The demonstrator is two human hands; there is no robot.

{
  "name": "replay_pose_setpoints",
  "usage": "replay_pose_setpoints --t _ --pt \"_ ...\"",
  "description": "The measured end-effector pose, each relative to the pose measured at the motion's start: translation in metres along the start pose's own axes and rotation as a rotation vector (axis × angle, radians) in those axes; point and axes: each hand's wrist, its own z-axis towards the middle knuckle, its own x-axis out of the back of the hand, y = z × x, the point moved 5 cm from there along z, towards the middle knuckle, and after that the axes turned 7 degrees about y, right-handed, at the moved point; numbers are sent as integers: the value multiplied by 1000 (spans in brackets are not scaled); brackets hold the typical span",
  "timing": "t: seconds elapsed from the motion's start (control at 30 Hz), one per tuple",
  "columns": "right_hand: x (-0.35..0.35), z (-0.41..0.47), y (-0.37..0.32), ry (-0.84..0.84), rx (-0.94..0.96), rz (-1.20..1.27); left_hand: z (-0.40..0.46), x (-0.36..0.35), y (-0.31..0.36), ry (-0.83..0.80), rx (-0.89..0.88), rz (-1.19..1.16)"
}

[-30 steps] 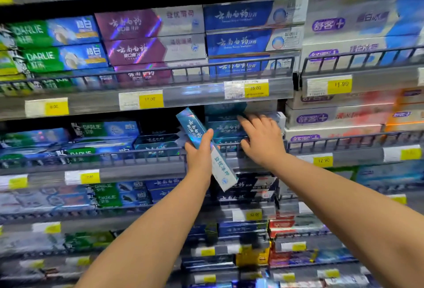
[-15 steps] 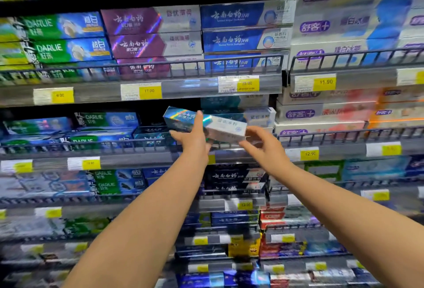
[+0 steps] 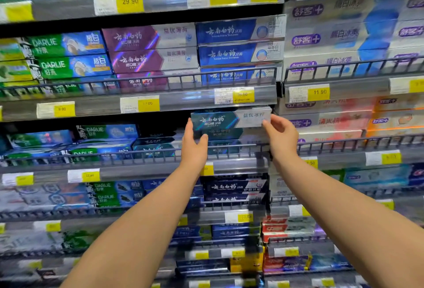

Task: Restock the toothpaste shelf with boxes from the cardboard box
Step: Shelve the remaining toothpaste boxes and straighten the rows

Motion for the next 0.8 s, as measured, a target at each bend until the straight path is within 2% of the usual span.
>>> replay_pose_setpoints --t 0.13,0.33,0.5,0.8 --pt "2 7 4 69 2 -43 13 -7 0 -24 -72 132" --pt "-2 8 3 99 34 -138 32 -11 -2 -37 -78 409" --pt "-5 6 4 92 18 -151 42 -9 -2 -10 -104 384" --pt "-16 5 7 109 -12 -141 38 10 -13 64 -149 150"
